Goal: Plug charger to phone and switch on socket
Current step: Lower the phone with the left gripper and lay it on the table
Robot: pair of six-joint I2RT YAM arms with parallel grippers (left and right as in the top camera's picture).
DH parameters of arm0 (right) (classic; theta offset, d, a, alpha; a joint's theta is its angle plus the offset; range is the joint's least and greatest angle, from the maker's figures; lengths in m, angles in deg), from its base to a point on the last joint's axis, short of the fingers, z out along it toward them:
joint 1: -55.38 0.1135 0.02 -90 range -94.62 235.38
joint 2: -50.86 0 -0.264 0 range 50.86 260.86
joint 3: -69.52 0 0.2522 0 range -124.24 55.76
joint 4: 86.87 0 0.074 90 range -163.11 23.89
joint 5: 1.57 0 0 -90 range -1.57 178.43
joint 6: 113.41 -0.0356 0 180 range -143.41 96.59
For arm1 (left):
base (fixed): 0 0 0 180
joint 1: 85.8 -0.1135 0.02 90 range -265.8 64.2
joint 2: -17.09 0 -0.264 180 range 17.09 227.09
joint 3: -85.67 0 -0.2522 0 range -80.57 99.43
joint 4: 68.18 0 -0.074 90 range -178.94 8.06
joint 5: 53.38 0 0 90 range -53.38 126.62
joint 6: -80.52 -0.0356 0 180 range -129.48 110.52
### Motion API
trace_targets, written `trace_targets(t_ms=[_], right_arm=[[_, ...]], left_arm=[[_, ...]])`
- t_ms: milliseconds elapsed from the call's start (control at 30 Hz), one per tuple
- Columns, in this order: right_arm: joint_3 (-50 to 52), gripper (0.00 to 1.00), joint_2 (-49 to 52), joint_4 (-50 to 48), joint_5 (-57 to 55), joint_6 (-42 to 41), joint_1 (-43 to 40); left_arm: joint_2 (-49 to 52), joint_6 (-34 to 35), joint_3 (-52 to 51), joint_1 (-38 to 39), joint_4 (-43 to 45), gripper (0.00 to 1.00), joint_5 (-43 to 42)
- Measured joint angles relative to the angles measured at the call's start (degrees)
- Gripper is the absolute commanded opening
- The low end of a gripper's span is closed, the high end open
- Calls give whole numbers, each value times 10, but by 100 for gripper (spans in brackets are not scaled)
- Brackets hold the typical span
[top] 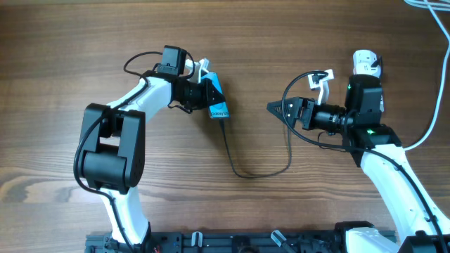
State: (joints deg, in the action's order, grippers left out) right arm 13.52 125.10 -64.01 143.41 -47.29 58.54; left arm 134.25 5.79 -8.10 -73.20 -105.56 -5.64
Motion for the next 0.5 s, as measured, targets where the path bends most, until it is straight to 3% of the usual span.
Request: trace_targets(t_ms=[500], right_arm=[[0,100,0,5,0,0,0]], left_arm=[[31,0,0,0,-4,4,11]])
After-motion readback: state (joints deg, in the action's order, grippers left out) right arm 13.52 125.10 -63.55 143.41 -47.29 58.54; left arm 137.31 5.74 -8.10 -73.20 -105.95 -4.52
